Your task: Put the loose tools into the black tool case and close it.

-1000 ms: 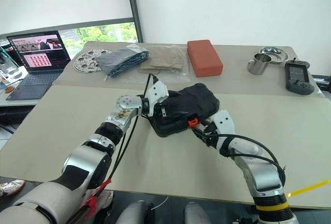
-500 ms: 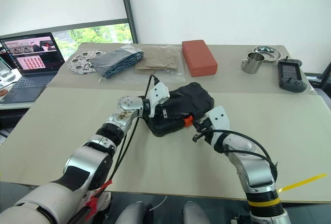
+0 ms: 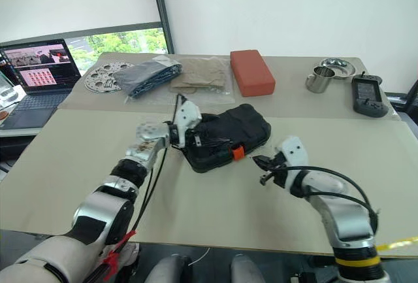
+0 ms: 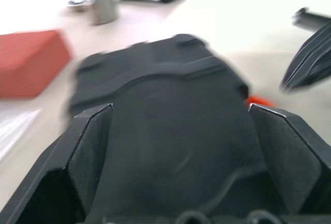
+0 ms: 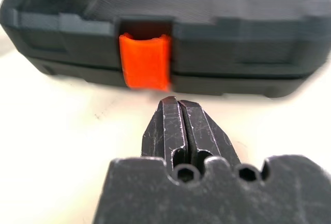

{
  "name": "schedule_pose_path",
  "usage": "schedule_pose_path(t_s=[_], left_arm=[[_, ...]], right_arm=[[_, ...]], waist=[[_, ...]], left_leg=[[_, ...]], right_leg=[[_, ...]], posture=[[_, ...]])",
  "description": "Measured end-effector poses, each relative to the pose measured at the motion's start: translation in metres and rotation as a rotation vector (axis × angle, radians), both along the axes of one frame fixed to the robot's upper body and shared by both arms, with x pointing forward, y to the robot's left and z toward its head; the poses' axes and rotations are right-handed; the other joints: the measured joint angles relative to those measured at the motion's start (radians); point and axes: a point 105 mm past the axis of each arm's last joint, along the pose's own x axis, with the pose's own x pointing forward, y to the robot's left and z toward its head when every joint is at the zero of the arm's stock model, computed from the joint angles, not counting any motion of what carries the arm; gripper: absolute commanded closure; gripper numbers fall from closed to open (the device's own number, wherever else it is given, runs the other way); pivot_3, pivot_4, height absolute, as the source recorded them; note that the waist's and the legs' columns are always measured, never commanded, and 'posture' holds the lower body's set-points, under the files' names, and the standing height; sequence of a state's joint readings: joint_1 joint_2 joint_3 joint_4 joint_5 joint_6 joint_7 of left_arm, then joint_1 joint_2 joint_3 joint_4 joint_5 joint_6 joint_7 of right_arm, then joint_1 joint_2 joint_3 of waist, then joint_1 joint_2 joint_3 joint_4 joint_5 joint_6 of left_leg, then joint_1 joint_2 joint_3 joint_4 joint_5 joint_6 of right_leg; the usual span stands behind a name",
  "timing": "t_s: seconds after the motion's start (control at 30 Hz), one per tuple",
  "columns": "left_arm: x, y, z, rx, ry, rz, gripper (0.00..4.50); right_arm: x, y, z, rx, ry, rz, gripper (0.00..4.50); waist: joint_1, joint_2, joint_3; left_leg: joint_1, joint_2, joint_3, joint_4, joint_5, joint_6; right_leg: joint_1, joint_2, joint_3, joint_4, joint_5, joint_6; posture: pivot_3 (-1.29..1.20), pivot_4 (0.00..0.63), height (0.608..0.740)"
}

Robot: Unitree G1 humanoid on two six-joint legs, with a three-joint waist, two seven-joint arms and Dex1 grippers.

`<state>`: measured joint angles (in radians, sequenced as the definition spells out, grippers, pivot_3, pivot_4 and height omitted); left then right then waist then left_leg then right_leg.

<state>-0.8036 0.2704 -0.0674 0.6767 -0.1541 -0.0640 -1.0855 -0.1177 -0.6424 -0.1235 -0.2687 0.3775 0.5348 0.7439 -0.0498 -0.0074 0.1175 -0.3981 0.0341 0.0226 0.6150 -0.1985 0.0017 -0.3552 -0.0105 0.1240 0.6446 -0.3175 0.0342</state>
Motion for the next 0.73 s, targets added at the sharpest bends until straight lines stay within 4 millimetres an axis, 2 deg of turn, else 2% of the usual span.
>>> schedule_pose_path(t_s=[0.07, 0.17, 0.3, 0.4, 0.53, 0.73], left_arm=[[-0.008, 0.017, 0.003, -0.017, 0.018, 0.022, 0.00], [-0.028, 0.040, 0.000, -0.010, 0.077, 0.044, 0.00], [-0.051, 0.055, -0.010, 0.030, 0.130, 0.076, 0.00], [-0.073, 0.076, -0.028, 0.121, 0.154, 0.132, 0.00], [-0.077, 0.093, -0.037, 0.115, 0.189, 0.233, 0.00], [-0.081, 0.103, -0.048, 0.109, 0.203, 0.302, 0.00]], right_arm=[[-0.005, -0.010, 0.003, 0.010, -0.007, 0.046, 4.46], [-0.002, -0.021, 0.001, 0.053, -0.014, 0.069, 3.66], [0.001, -0.038, -0.003, 0.041, -0.040, 0.073, 2.26], [-0.002, -0.052, -0.008, 0.025, -0.054, 0.106, 1.35], [-0.005, -0.058, -0.011, 0.033, -0.058, 0.126, 0.01], [-0.005, -0.066, -0.015, 0.040, -0.047, 0.125, 0.01]], waist=[[0.004, 0.000, 0.000], [0.005, 0.000, 0.000], [0.010, 0.001, 0.001], [0.008, 0.001, 0.001], [0.008, 0.001, 0.002], [0.008, 0.001, 0.002]], left_leg=[[0.000, 0.000, -0.001, 0.000, 0.000, 0.000], [0.000, 0.000, -0.002, 0.000, 0.000, 0.000], [0.001, 0.000, -0.002, 0.000, 0.000, 0.000], [0.002, 0.000, -0.002, -0.001, 0.000, 0.000], [0.002, 0.001, -0.002, -0.001, 0.000, 0.000], [0.004, 0.000, -0.001, -0.001, 0.000, 0.000]], right_leg=[[0.001, 0.000, 0.000, 0.000, 0.000, 0.000], [0.001, 0.000, 0.000, 0.000, 0.002, -0.003], [0.002, -0.001, -0.001, -0.001, 0.002, -0.003], [0.003, -0.002, 0.000, -0.003, 0.002, -0.004], [0.003, -0.003, -0.001, -0.002, 0.001, -0.004], [0.004, -0.006, 0.000, -0.003, 0.001, -0.005]], posture=[[0.00, 0.150, 0.727], [0.00, 0.150, 0.727], [0.00, 0.150, 0.727], [0.00, 0.150, 0.727], [0.00, 0.150, 0.727], [0.00, 0.150, 0.727]])
